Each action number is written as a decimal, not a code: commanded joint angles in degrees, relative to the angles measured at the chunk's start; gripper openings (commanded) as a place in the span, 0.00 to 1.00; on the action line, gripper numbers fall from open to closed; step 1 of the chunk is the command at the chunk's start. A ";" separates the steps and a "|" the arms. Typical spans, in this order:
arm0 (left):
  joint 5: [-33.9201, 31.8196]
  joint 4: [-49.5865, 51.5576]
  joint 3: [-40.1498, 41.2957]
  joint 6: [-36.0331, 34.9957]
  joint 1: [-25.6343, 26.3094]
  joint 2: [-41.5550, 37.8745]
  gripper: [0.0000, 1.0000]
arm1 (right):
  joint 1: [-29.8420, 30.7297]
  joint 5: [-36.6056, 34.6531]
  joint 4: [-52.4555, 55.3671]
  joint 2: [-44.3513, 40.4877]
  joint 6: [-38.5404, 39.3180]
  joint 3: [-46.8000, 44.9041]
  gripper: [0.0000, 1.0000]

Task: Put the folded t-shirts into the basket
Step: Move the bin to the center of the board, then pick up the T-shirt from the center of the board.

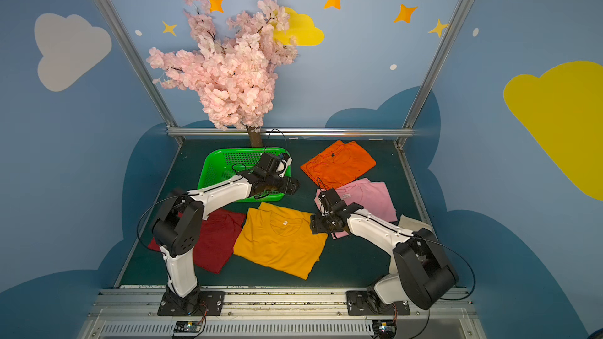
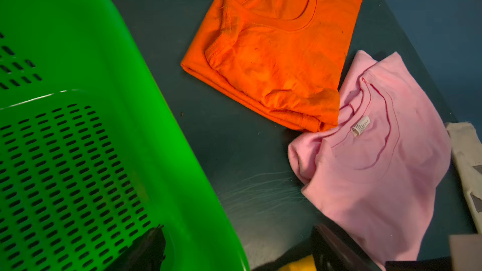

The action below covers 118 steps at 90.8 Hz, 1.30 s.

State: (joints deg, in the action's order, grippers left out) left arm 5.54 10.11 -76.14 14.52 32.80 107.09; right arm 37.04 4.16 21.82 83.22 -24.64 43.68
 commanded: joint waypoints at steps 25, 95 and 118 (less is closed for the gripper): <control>-4.36 8.62 21.72 -2.54 -0.12 -30.19 0.97 | 1.56 -1.67 -4.90 9.49 -1.70 2.34 0.46; 4.72 5.18 46.28 13.21 19.15 -32.33 0.87 | -8.77 7.49 3.09 3.53 7.08 0.72 0.11; 5.53 5.72 46.97 17.05 26.43 -37.45 0.86 | -8.80 8.80 5.81 4.04 9.84 1.94 0.10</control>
State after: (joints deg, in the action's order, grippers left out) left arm 8.21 13.61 -30.76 28.62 58.22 72.47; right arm 27.57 11.57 24.27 88.05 -16.91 44.31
